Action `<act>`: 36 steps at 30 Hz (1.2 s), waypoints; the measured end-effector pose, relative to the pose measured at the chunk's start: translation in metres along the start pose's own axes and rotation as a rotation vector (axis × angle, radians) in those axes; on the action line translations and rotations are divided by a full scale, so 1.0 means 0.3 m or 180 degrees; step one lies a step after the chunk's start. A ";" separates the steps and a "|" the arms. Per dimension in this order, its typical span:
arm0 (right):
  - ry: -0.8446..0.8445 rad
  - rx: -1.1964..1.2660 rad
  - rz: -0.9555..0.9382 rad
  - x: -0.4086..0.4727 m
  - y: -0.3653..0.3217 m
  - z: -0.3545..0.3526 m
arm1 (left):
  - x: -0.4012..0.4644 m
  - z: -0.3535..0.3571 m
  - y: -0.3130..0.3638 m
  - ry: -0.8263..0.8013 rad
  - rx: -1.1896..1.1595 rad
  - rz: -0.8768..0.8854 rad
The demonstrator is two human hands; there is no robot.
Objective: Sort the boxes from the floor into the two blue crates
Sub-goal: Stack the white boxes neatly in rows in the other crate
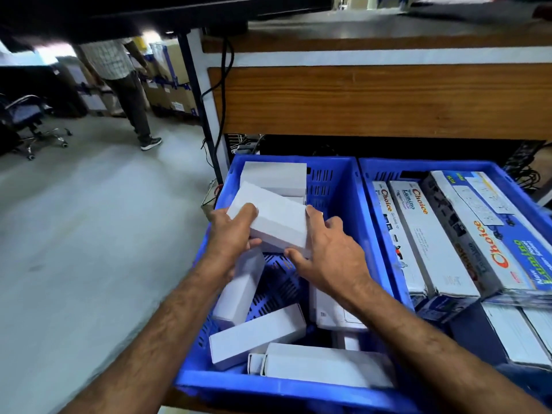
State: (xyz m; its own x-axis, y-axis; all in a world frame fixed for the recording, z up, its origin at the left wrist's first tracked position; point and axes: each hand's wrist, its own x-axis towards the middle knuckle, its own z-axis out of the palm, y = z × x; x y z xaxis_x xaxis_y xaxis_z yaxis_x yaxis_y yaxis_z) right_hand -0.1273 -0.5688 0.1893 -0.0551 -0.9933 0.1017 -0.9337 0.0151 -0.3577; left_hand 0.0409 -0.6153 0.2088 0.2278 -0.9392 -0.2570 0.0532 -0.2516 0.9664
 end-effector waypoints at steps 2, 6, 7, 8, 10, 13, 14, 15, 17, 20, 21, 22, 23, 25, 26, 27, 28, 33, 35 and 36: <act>-0.0065 0.0304 0.0005 0.040 0.012 0.008 | 0.015 0.042 -0.022 0.0072 -0.0190 -0.0241; -0.0015 0.0557 0.0034 0.120 0.019 0.031 | 0.063 0.107 -0.043 0.0312 -0.0835 -0.0793; 0.0007 0.0522 0.0025 0.139 0.018 0.041 | 0.082 0.113 -0.043 0.0363 -0.0997 -0.0946; 0.0008 0.0473 0.0016 0.158 0.015 0.052 | 0.100 0.119 -0.044 0.0400 -0.1121 -0.1062; -0.0009 0.0411 0.0010 0.189 0.004 0.077 | 0.133 0.126 -0.056 0.0474 -0.1293 -0.1119; 0.0045 0.0378 0.0012 0.219 -0.005 0.111 | 0.168 0.129 -0.079 0.0579 -0.1506 -0.1104; 0.0073 0.0380 0.0001 0.228 -0.005 0.120 | 0.179 0.127 -0.087 0.0587 -0.1577 -0.1114; 0.0106 0.0399 -0.0022 0.237 -0.004 0.129 | 0.191 0.125 -0.093 0.0549 -0.1654 -0.1126; 0.0195 0.0440 -0.0071 0.244 0.000 0.143 | 0.202 0.114 -0.097 0.0404 -0.1794 -0.1170; 0.0249 0.0476 -0.0082 0.267 0.009 0.163 | 0.217 0.095 -0.096 0.0265 -0.1705 -0.1302; 0.0288 0.0463 -0.0081 0.265 0.013 0.163 | 0.210 0.090 -0.094 0.0182 -0.1528 -0.1313; 0.0315 0.0450 -0.0081 0.264 0.015 0.164 | 0.200 0.080 -0.096 0.0102 -0.1297 -0.1291; 0.0338 0.0440 -0.0089 0.268 0.015 0.164 | 0.191 0.068 -0.100 0.0031 -0.1002 -0.1227; 0.0344 0.0405 -0.0101 0.275 0.013 0.165 | 0.174 0.041 -0.106 -0.0215 -0.0222 -0.0946; 0.0332 0.0378 -0.0092 0.276 0.009 0.163 | 0.163 0.027 -0.107 -0.0385 0.0199 -0.0738; 0.0322 0.0338 -0.0070 0.274 0.005 0.160 | 0.153 0.015 -0.106 -0.0527 0.0618 -0.0512; 0.0328 0.0273 -0.0039 0.269 0.000 0.158 | 0.139 0.002 -0.104 -0.0623 0.1019 -0.0303; 0.0639 -0.0238 -0.0352 0.200 -0.019 0.129 | 0.075 -0.040 -0.109 -0.0913 0.4043 0.0602; 0.0568 -0.0351 -0.0666 0.153 -0.028 0.127 | 0.064 -0.038 -0.131 -0.0986 0.5053 0.0580; 0.0474 -0.0357 -0.0748 0.131 -0.033 0.129 | 0.063 -0.030 -0.143 -0.1031 0.5366 0.0504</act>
State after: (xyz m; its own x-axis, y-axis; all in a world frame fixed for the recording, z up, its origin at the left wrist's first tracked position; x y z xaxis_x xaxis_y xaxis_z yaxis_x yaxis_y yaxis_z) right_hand -0.1065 -0.6126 0.1608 0.1238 -0.9434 0.3077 -0.9598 -0.1925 -0.2041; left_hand 0.0516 -0.6201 0.1624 -0.0712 -0.9290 -0.3631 -0.9952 0.0909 -0.0374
